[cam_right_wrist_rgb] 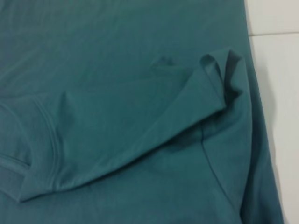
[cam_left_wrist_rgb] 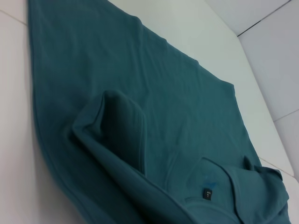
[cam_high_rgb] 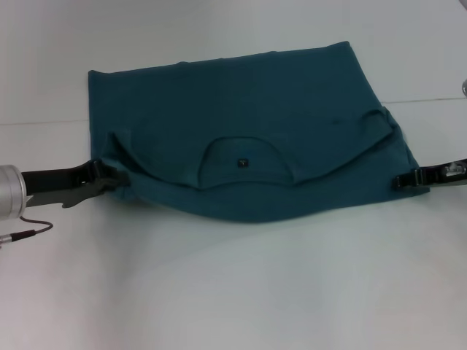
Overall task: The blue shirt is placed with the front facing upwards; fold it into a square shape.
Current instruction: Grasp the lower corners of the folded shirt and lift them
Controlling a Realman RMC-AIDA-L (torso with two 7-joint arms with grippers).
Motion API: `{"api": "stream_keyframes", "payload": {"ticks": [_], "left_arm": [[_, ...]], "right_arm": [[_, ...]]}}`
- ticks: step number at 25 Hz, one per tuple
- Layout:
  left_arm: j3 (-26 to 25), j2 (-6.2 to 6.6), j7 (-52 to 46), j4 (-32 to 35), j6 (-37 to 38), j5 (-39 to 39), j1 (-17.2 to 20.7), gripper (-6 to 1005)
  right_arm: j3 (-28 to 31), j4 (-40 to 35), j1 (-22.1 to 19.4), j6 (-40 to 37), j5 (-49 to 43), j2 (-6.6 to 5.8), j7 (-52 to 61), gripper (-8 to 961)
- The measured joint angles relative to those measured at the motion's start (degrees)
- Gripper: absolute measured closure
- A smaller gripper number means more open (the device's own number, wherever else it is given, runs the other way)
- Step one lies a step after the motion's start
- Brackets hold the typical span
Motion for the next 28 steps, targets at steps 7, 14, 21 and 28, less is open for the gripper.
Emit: {"api": "stream_keyframes", "payload": {"ticks": [7,14,21,28], "left_arm": [[0.0,0.01,-0.04,0.05,0.02,-0.07,-0.03,943],[0.0,0.02,-0.1,0.05,-0.13,-0.09,-0.11,944],[0.0,0.38,-0.1,1.4,2.75,0.32,0.69,944],[0.0,0.05,-1.42,9.15,12.5,0.53,4.8,943]], "right_arm": [[0.02,-0.48,0.09,-0.25,-0.72,-0.12,0.71,481],[0.02,-0.33,1.24,-1.61,-3.96,-0.41,2.31,787],[0.38,-6.78,0.02,-11.75,-4.03,-0.21,2.58,889],[0.56,-21.46,-3.3,-25.59,-3.74,2.56,4.77,891]]}}
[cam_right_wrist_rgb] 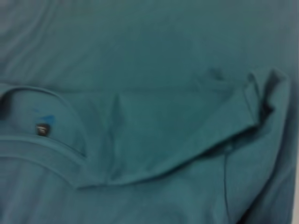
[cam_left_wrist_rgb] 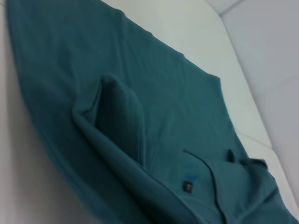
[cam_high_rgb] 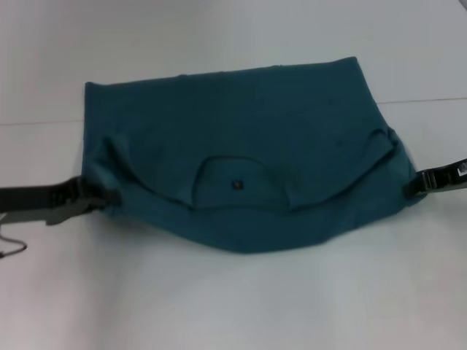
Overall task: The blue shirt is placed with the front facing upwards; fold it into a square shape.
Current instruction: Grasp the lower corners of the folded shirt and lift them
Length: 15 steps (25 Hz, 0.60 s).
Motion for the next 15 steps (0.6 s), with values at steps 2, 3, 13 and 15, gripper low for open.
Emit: {"api": "stream_keyframes", "payload": {"ticks": [2,3,13,15], "left_arm": [[-0.01,-0.07,-0.5,2.21,3.46,0.47,1.24,943],[-0.3,-0.08,-0.76,3.49,5.63,1.31,1.9,943],[-5.01,0.05,-0.91,8.7,19.64,11.02,3.76,943],[-5.09,0.16,-0.87,9.06,21.8,13.48,3.46,943]], "right_arm": [[-0.02,-1.88,-0.23,-3.67,-0.08,0.21,0.26,892],[-0.03,-2.23,-0.27,-5.4,-0.11,0.22,0.31,892],[-0.53,-5.39,-2.91,-21.02,-1.21,0.23,-0.15,904],[-0.54,-6.09,-3.56,-23.53,-2.26,0.21,-0.42,905]]}}
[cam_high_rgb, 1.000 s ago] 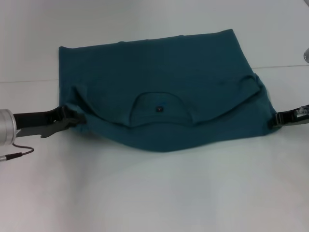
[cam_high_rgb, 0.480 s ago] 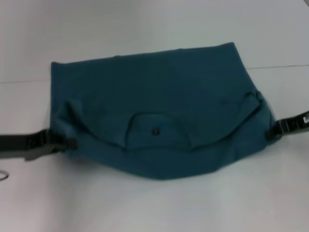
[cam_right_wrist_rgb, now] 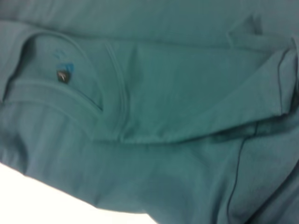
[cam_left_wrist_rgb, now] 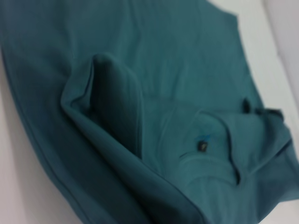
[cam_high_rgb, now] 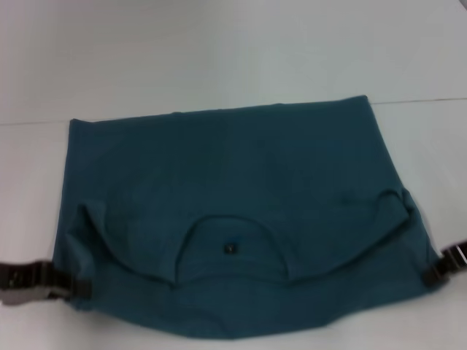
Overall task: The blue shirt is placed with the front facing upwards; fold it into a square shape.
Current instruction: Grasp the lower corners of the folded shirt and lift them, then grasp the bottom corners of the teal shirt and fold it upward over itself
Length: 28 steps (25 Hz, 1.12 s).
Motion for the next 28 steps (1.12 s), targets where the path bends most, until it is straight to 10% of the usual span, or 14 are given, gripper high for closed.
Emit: {"api": "stream_keyframes", "payload": {"ticks": [28], "left_arm": [[1.46,-0.22,1.25,1.72,10.5,13.01,-0.16,942]], "right_arm": [[0.99,0.0,-2.05,-11.31,-3.48,-0.66,-3.69,910]]}}
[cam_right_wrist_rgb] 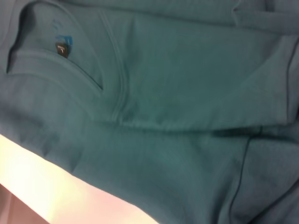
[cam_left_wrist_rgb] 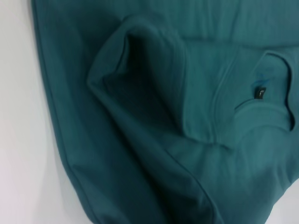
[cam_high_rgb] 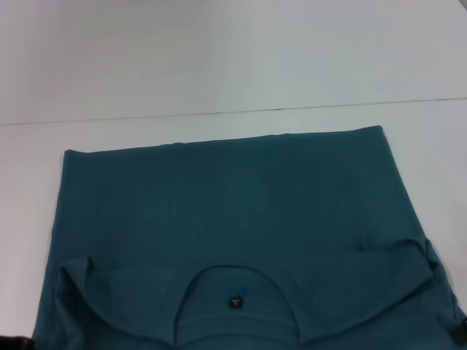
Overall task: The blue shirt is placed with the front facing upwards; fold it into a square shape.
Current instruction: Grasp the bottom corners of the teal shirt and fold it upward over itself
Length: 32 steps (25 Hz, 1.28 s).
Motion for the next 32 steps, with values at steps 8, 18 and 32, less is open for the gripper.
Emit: {"api": "stream_keyframes", "payload": {"ticks": [8,18,32], "left_arm": [[-6.27,4.01,-0.4,-3.5,-1.71,-0.08,-7.27,942],[-2.45,6.95,-6.91,-9.74,-13.25,2.73,-17.04,942],[6.43,6.38,-12.78,-15.28,-33.32,3.57,-21.76,943]], "right_arm": [[7.27,1.41,2.78,4.87,6.07,-4.26,0.09,911],[9.58,5.17,7.46,15.96,7.61,-6.98,4.67,911],[0.58,6.53,11.6,34.31,6.75,-5.09,12.85,907]]}}
